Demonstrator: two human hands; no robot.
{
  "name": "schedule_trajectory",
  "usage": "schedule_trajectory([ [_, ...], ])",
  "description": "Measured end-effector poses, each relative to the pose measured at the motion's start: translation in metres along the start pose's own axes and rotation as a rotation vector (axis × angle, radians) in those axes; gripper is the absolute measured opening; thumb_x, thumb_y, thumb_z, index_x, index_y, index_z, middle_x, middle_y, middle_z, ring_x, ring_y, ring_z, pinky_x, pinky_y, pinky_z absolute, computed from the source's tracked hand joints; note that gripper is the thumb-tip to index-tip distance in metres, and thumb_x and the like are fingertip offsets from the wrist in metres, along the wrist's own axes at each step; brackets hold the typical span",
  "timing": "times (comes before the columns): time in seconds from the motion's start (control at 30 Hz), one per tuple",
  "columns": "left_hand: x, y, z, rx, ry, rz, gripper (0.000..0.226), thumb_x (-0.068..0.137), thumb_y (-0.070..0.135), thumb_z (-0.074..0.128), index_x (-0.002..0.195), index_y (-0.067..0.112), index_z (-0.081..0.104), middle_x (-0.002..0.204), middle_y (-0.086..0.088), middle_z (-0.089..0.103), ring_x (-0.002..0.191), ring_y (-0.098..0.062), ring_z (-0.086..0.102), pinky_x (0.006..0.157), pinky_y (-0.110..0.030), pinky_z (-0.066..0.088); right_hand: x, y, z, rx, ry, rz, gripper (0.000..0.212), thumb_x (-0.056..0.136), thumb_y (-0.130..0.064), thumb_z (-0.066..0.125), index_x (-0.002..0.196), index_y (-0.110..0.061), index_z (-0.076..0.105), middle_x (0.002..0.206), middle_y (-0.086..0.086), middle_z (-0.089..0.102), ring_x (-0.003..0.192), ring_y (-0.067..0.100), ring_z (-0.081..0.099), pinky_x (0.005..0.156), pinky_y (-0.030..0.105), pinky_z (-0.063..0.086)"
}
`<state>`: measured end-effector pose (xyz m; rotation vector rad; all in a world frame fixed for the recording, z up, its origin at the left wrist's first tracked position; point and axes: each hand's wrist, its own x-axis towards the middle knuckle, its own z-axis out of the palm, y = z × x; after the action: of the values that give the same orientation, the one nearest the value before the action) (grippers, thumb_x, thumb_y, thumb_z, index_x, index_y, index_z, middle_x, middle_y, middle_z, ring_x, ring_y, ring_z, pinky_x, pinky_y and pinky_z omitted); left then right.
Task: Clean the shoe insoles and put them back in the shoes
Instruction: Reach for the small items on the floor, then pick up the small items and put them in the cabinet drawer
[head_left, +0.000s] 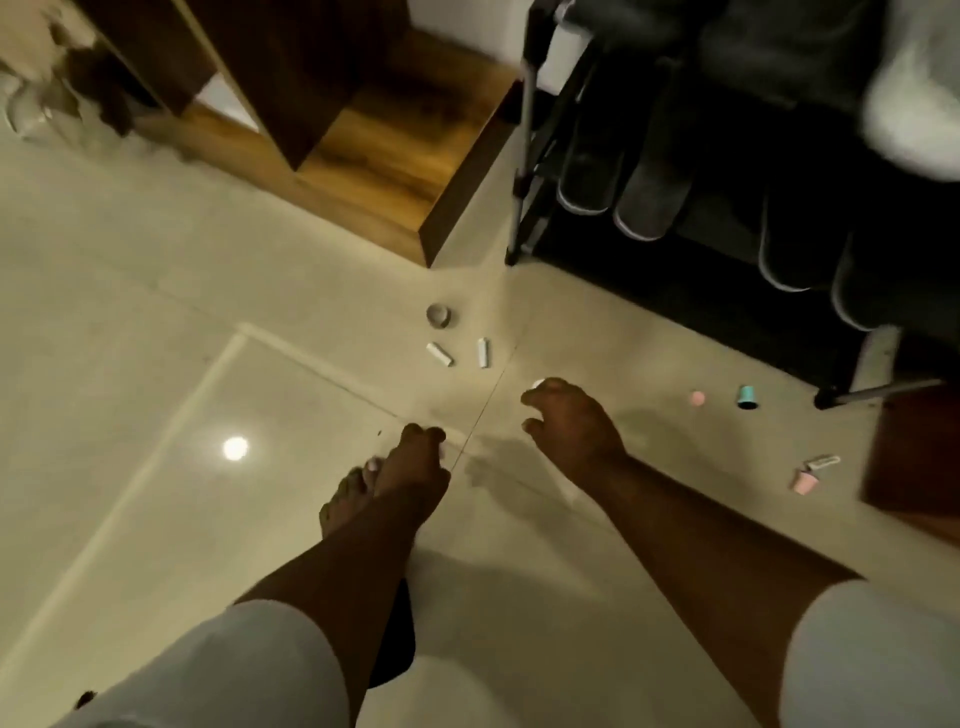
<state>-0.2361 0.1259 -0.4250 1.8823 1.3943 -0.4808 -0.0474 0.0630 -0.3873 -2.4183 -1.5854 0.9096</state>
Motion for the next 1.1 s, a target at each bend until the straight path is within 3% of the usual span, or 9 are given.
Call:
schedule_trajectory([
  [0.17, 0.052, -0.023, 0.032, -0.035, -0.062, -0.062, 0.078, 0.082, 0.016, 0.077, 0.147, 0.02, 0.033, 0.149, -0.008, 0.025, 0.12, -0.037, 0.055, 0.099, -0.044, 0.048, 0.065, 0.026, 0.052, -0.037, -0.061, 0.027, 0.049, 0.089, -0.005, 0.055, 0.136, -0.02, 0.049, 0.142, 0.007, 0.039, 0.126, 0.027, 0.044, 0.1, 0.036, 0.042],
  [0.3, 0.071, -0.033, 0.046, -0.035, 0.077, -0.04, 0.062, 0.083, 0.011, 0.074, 0.136, 0.015, 0.043, 0.138, -0.009, 0.036, 0.107, -0.038, 0.06, 0.091, -0.047, 0.052, 0.09, 0.046, 0.084, -0.174, -0.178, 0.048, 0.059, 0.091, 0.0, 0.051, 0.143, -0.025, 0.038, 0.155, 0.007, 0.019, 0.14, 0.028, 0.021, 0.108, 0.041, 0.035],
  [0.37, 0.075, -0.035, 0.049, -0.022, 0.12, -0.036, 0.047, 0.086, 0.011, 0.07, 0.129, 0.012, 0.05, 0.131, -0.01, 0.042, 0.103, -0.038, 0.06, 0.088, -0.045, 0.052, 0.093, 0.052, 0.094, -0.271, -0.18, 0.035, 0.051, 0.092, -0.002, 0.049, 0.14, -0.021, 0.044, 0.153, 0.008, 0.024, 0.139, 0.028, 0.023, 0.108, 0.04, 0.036],
  [0.47, 0.077, -0.035, 0.049, -0.022, 0.134, -0.014, 0.038, 0.087, 0.014, 0.068, 0.123, 0.011, 0.055, 0.128, -0.009, 0.046, 0.102, -0.038, 0.059, 0.087, -0.042, 0.05, 0.085, 0.058, 0.104, -0.398, -0.142, -0.058, 0.041, 0.091, 0.0, 0.045, 0.128, -0.015, 0.054, 0.14, 0.008, 0.04, 0.126, 0.027, 0.039, 0.096, 0.035, 0.045],
  [0.63, 0.055, 0.001, 0.049, -0.029, 0.117, 0.126, 0.046, 0.086, 0.019, 0.07, 0.129, 0.014, 0.056, 0.127, -0.006, 0.05, 0.104, -0.032, 0.059, 0.087, -0.039, 0.049, 0.034, 0.071, 0.098, -0.265, -0.064, -0.064, 0.035, 0.087, 0.0, 0.043, 0.114, -0.014, 0.06, 0.113, 0.007, 0.051, 0.104, 0.026, 0.051, 0.077, 0.033, 0.047],
  [0.8, -0.023, 0.091, 0.06, -0.012, 0.097, 0.375, 0.049, 0.079, 0.023, 0.078, 0.124, 0.011, 0.063, 0.12, -0.007, 0.058, 0.104, -0.028, 0.06, 0.089, -0.033, 0.047, -0.07, 0.093, 0.026, 0.035, 0.167, 0.049, 0.03, 0.085, -0.006, 0.051, 0.111, -0.013, 0.065, 0.109, 0.011, 0.059, 0.098, 0.032, 0.058, 0.081, 0.035, 0.047],
  [0.9, -0.08, 0.165, 0.067, -0.021, 0.093, 0.54, 0.046, 0.075, 0.022, 0.083, 0.116, 0.009, 0.068, 0.111, -0.007, 0.065, 0.104, -0.029, 0.061, 0.089, -0.033, 0.046, -0.149, 0.121, -0.041, 0.18, 0.37, 0.112, 0.024, 0.08, -0.007, 0.058, 0.103, -0.012, 0.062, 0.107, 0.01, 0.057, 0.09, 0.032, 0.06, 0.076, 0.04, 0.051],
  [1.0, -0.137, 0.258, 0.068, -0.018, 0.102, 0.741, 0.044, 0.076, 0.023, 0.082, 0.116, 0.011, 0.069, 0.112, -0.005, 0.065, 0.107, -0.027, 0.06, 0.091, -0.031, 0.044, -0.232, 0.159, -0.116, 0.25, 0.611, 0.123, 0.014, 0.077, -0.01, 0.06, 0.09, -0.015, 0.058, 0.095, 0.004, 0.055, 0.081, 0.026, 0.059, 0.069, 0.041, 0.052],
  [1.1, -0.194, 0.348, 0.07, -0.026, 0.14, 0.932, 0.043, 0.079, 0.026, 0.08, 0.119, 0.013, 0.068, 0.117, -0.004, 0.064, 0.11, -0.024, 0.055, 0.092, -0.027, 0.038, -0.311, 0.191, -0.179, 0.277, 0.825, 0.125, 0.013, 0.077, -0.004, 0.067, 0.084, -0.012, 0.06, 0.089, 0.002, 0.057, 0.08, 0.019, 0.058, 0.073, 0.036, 0.05],
])
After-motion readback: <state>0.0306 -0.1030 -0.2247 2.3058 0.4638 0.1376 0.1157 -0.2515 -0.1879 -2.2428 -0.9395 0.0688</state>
